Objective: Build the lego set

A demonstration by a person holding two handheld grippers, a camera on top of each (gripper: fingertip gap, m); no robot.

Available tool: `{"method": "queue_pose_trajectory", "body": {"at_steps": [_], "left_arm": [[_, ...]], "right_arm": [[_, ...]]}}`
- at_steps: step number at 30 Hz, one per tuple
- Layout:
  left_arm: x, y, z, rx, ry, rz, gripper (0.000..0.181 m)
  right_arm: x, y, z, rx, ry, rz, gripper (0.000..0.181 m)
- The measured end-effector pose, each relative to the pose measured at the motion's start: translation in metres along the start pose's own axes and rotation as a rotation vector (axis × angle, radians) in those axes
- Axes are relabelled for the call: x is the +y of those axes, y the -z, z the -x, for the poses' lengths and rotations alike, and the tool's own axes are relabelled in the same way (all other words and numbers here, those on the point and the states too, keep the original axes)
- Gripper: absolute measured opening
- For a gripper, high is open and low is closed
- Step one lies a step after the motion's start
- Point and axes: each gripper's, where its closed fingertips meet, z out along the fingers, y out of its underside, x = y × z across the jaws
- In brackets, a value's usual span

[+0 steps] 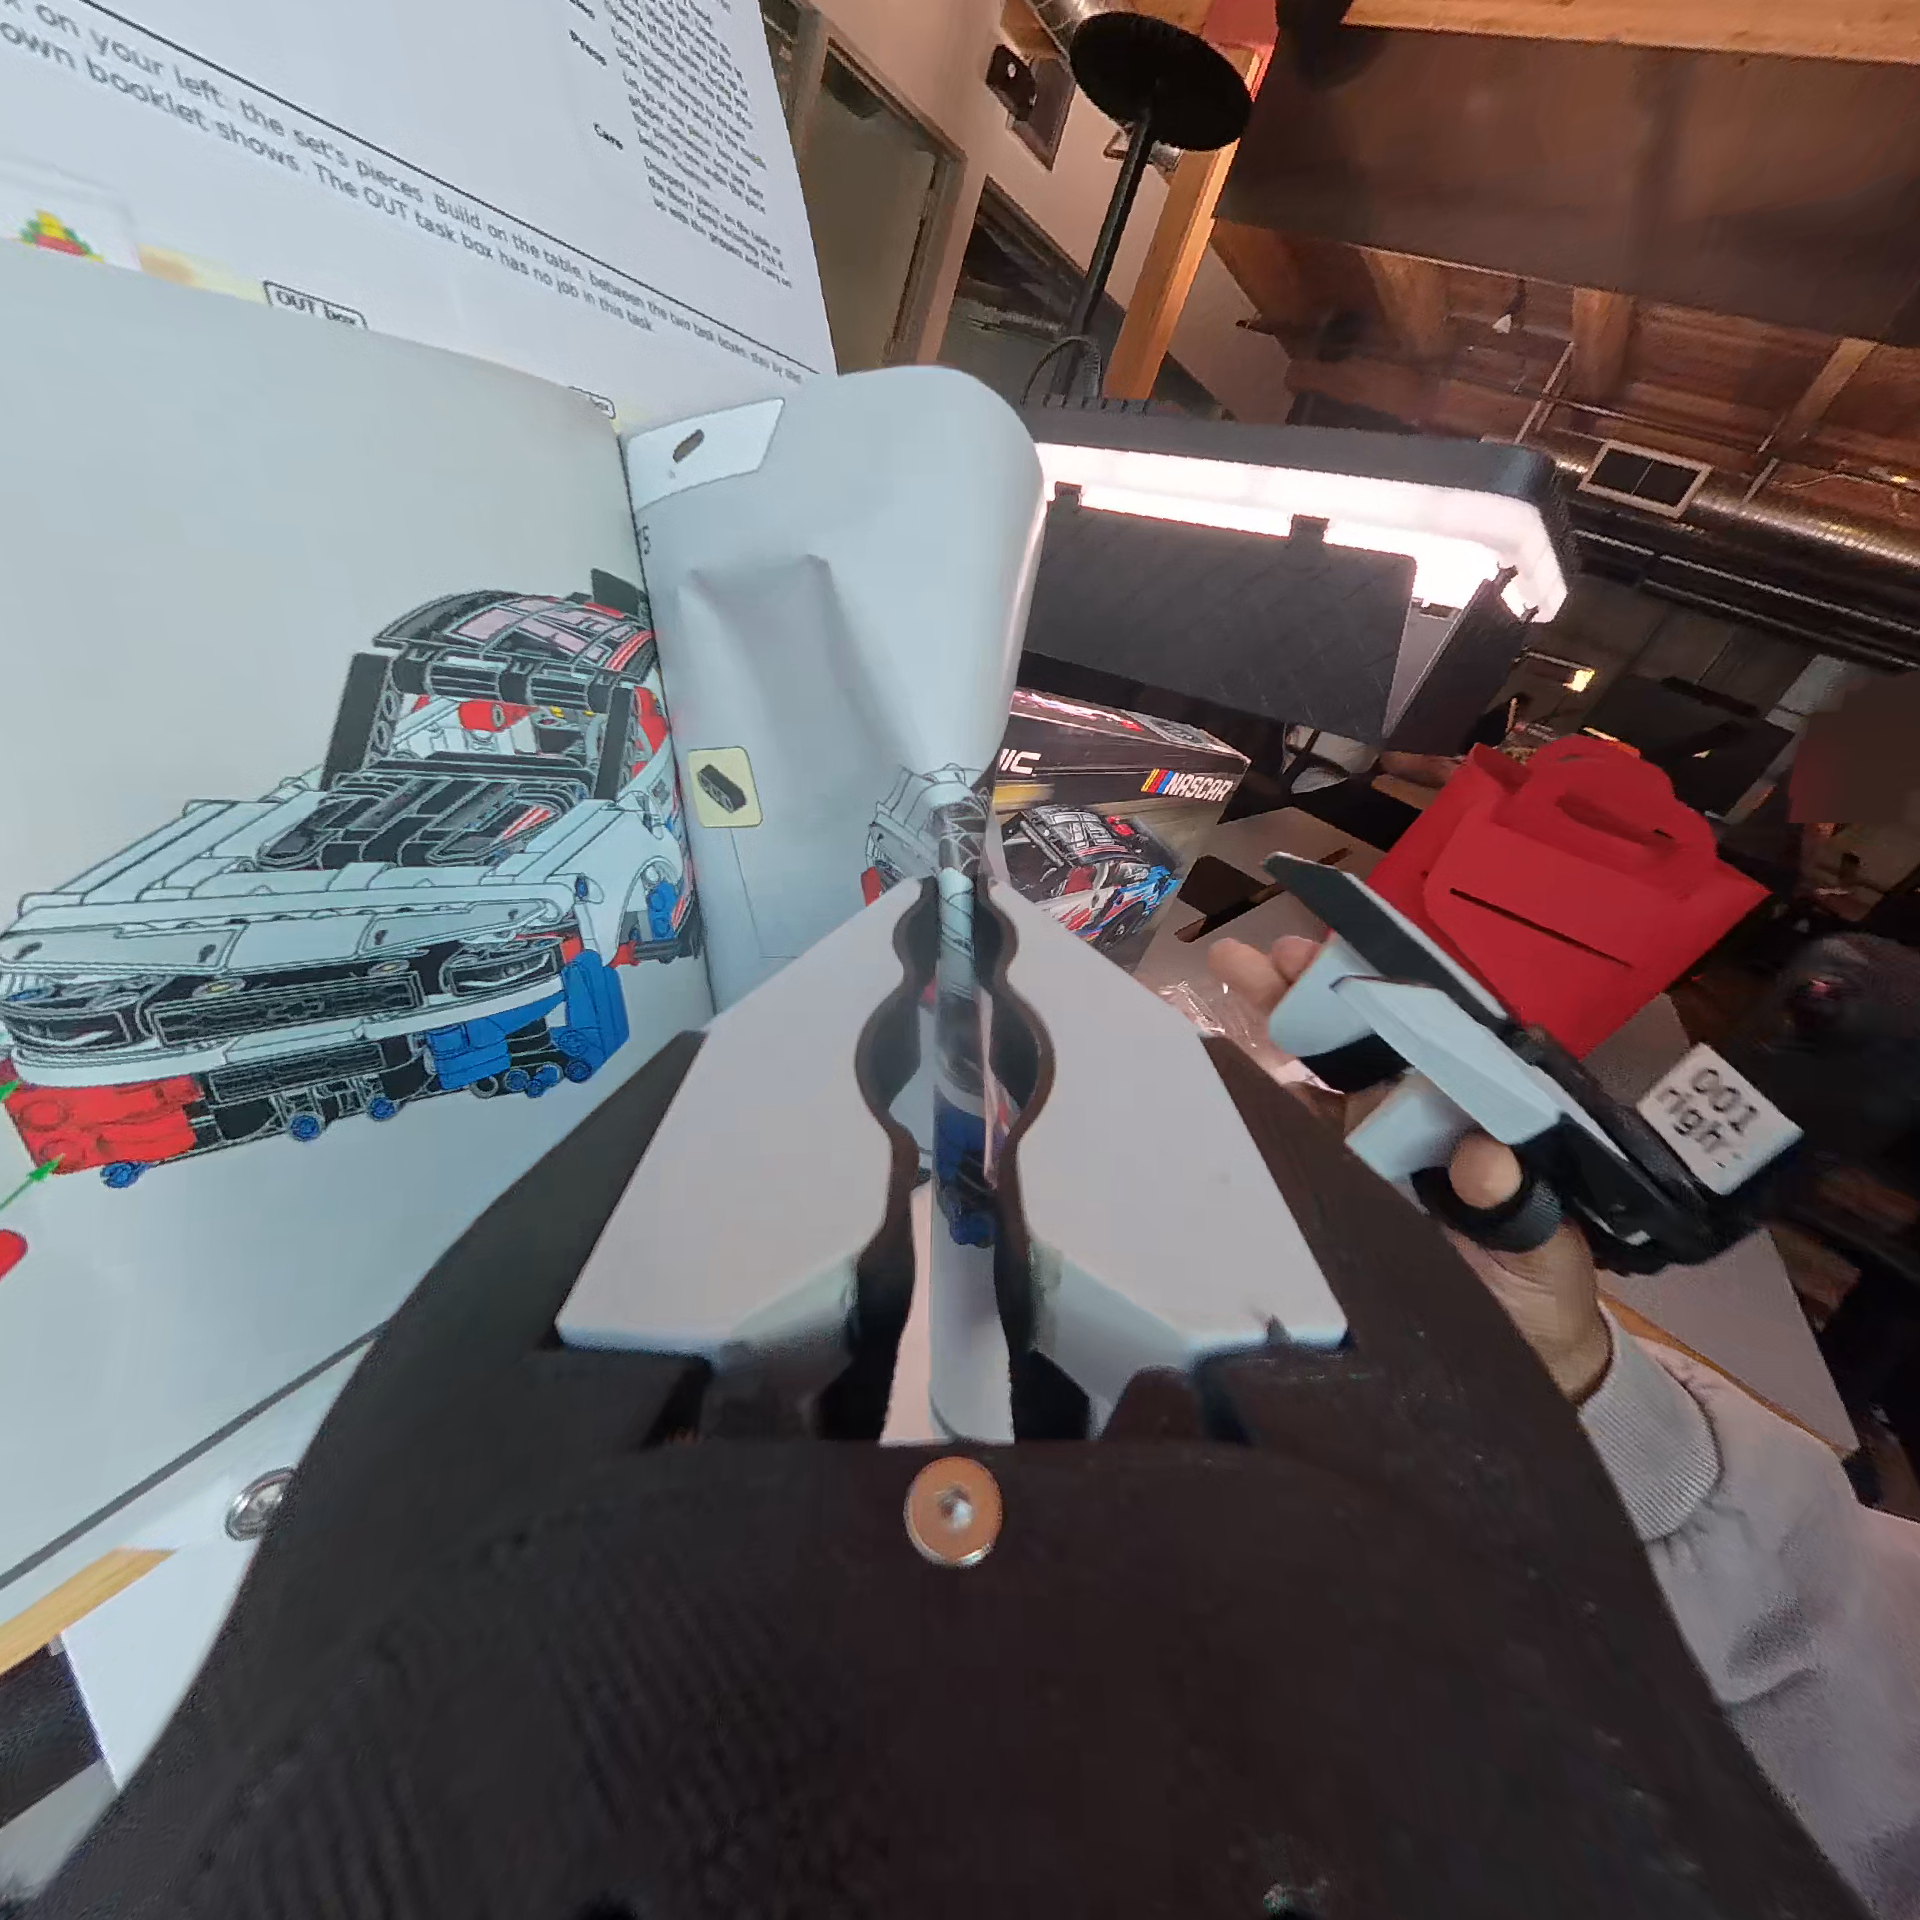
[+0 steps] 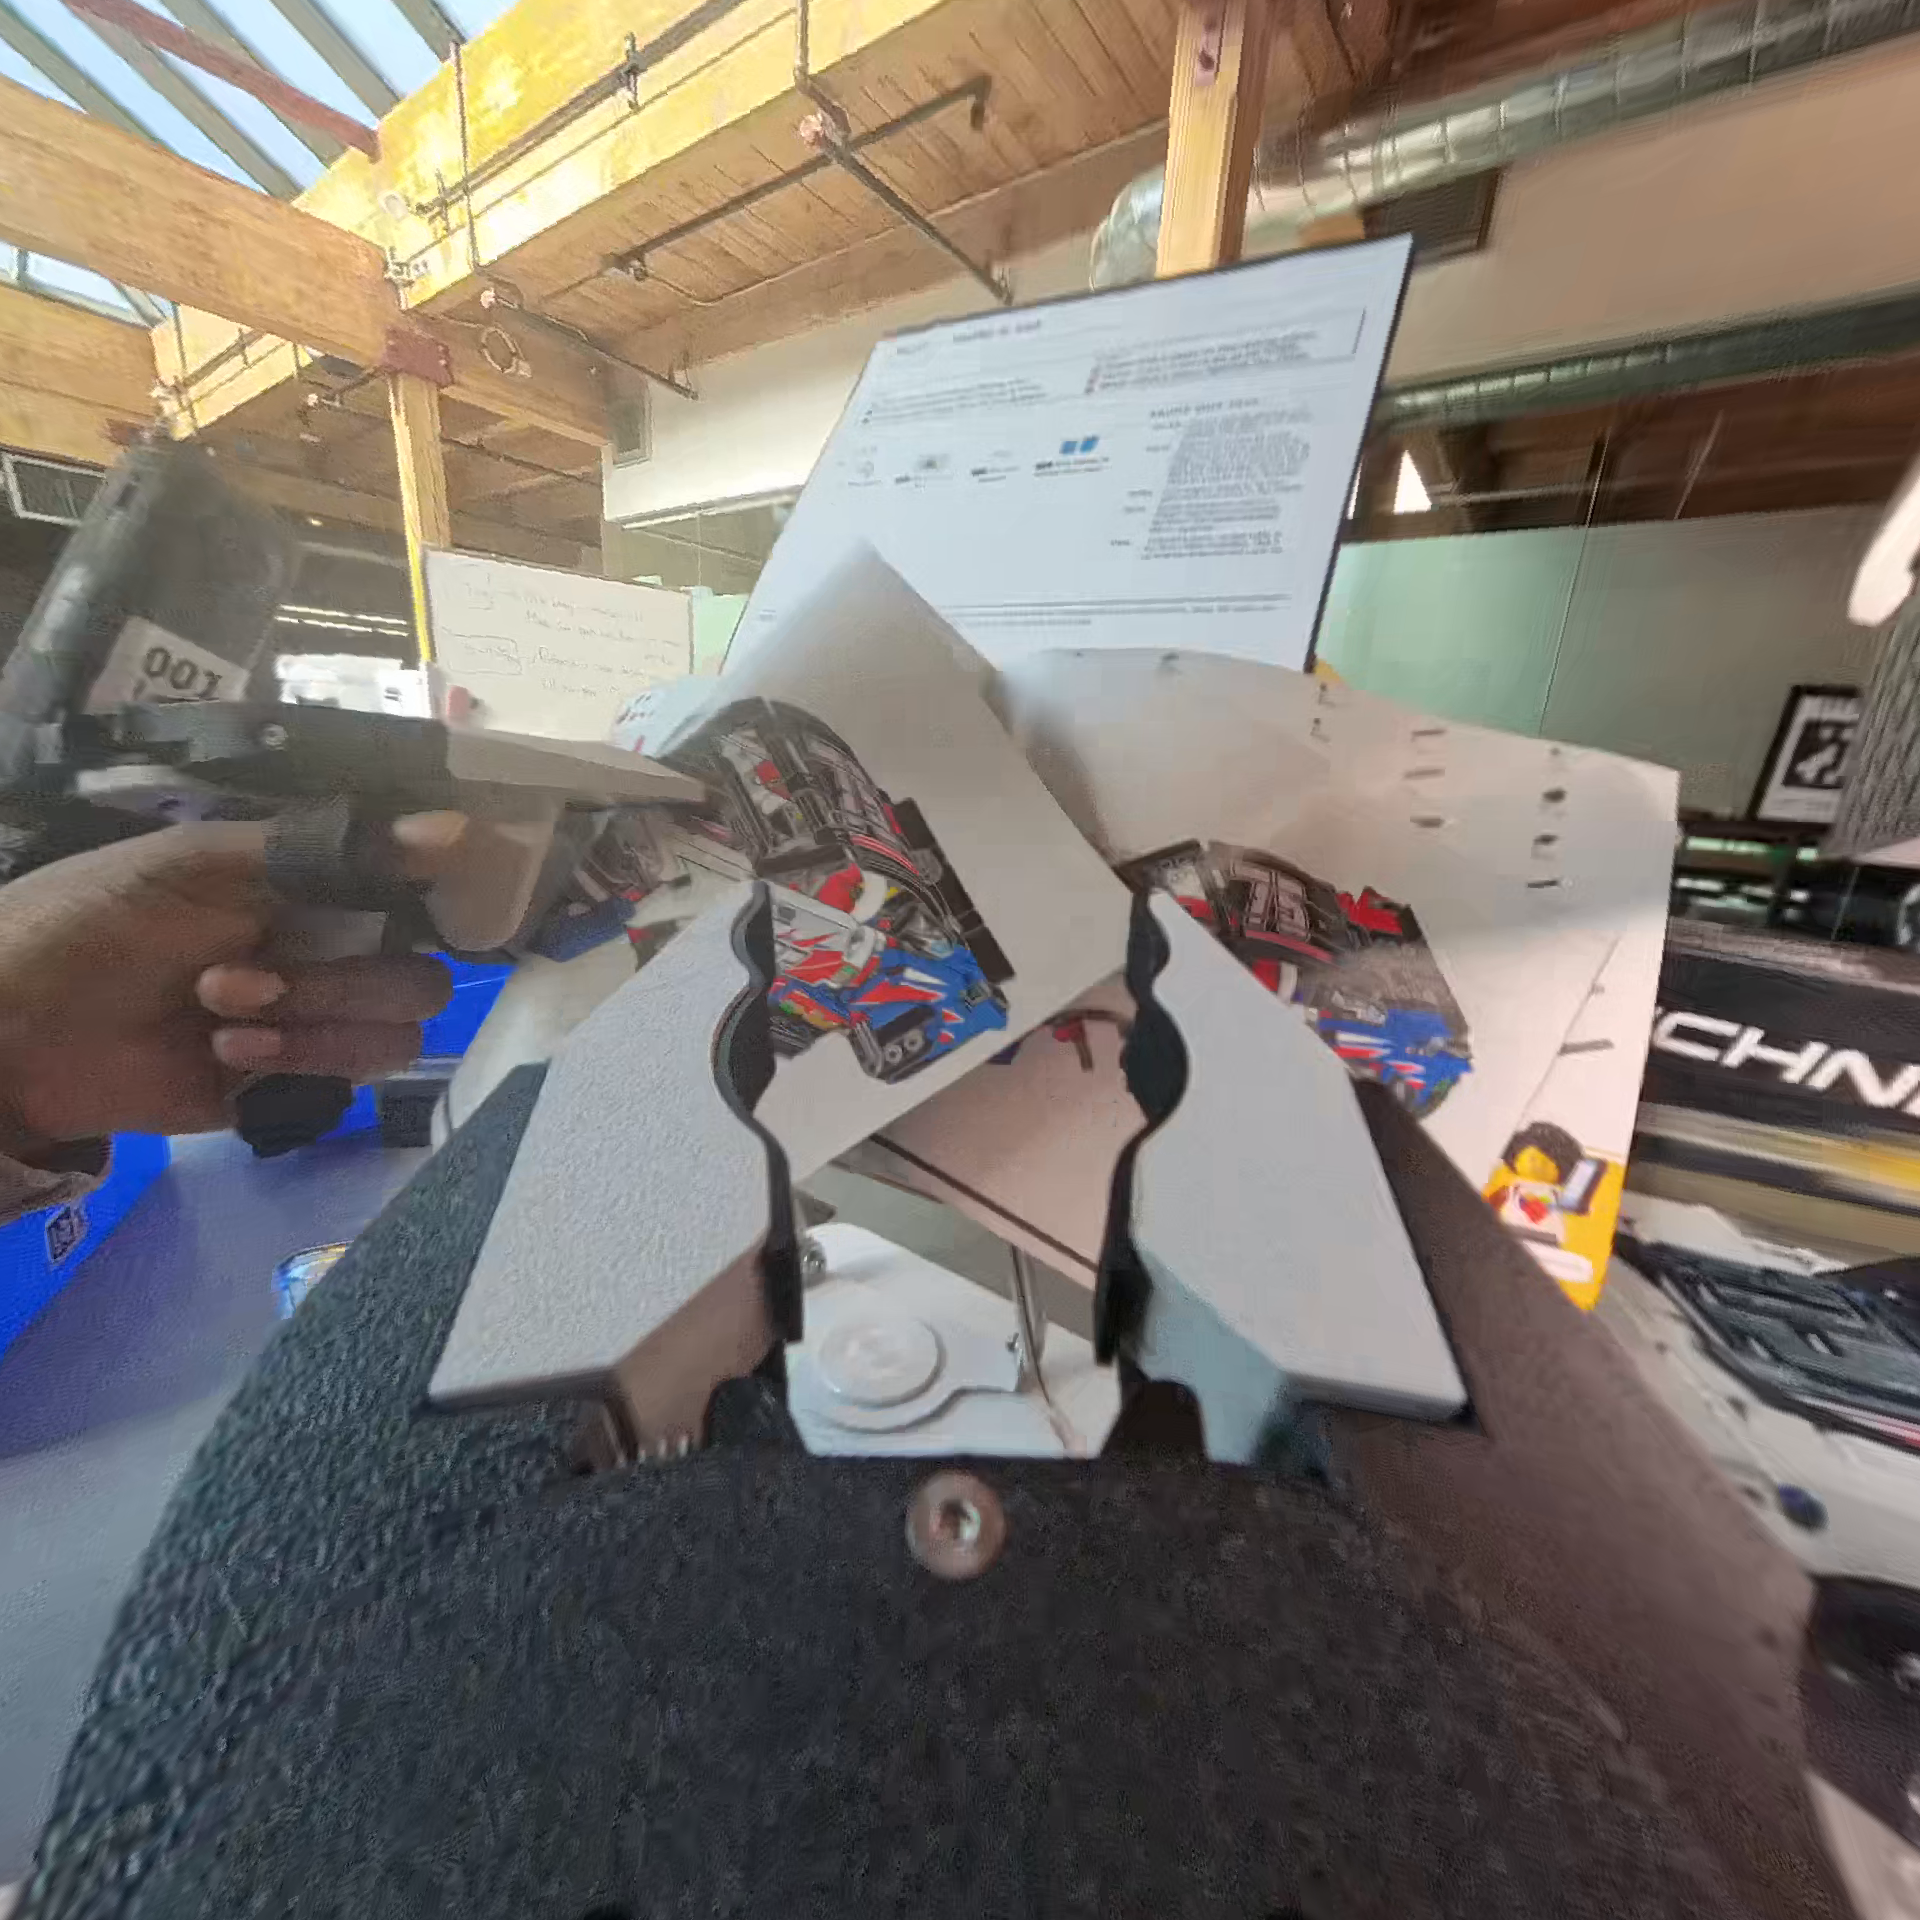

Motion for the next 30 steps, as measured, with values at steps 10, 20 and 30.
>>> {"method": "queue_pose_trajectory", "body": {"at_steps": [10, 20, 30], "left_arm": [[-0.003, 0.024, -0.012, 0.183, 0.189, -0.081, 0.032], [0.020, 0.101, -0.042, -0.115, -0.547, -0.002, 0.068], [0.003, 0.138, 0.065, -0.693, -0.574, -0.009, 0.000]], "right_arm": [[0.015, -0.013, 0.066, -0.540, -0.411, 0.034, 0.000], [-0.022, -0.083, 0.120, -0.499, -0.299, 0.194, 0.000], [-0.007, -0.130, 0.170, -0.410, -0.192, 0.225, 0.049]]}}
